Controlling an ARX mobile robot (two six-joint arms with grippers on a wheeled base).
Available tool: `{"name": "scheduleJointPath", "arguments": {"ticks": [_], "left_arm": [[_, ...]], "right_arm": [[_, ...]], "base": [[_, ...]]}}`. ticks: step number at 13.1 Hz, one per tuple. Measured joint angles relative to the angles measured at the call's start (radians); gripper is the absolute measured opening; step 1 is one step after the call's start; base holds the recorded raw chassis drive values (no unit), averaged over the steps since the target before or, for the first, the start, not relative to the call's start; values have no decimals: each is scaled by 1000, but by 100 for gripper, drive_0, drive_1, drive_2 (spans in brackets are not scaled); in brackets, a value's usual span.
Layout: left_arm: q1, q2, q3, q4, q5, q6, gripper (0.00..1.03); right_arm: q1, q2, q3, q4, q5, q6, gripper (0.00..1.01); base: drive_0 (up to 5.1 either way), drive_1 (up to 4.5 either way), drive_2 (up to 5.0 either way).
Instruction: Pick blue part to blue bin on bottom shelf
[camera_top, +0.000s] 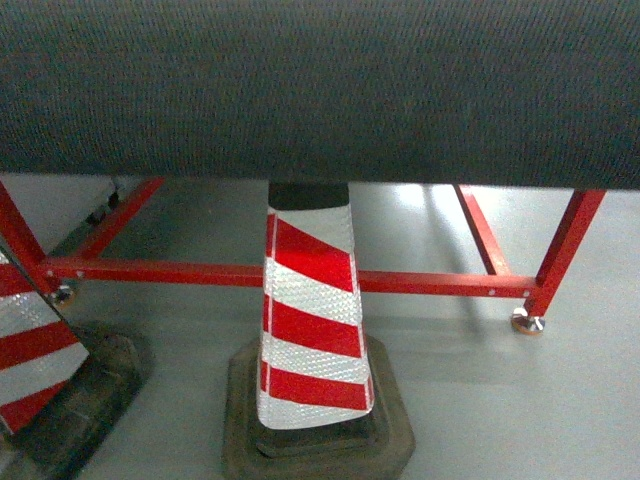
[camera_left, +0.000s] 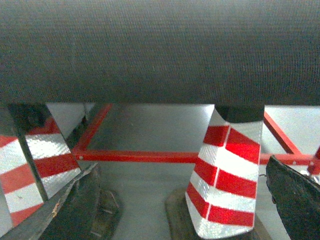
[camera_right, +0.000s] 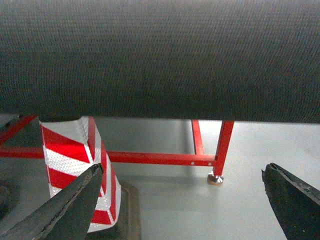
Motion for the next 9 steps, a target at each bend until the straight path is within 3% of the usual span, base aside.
{"name": "scheduleJointPath", "arguments": {"ticks": [9], "left_arm": [[0,0,0,1,1,10,98]], "right_arm": [[0,0,0,-1,1,0,98]], "base": [[0,0,0]]}}
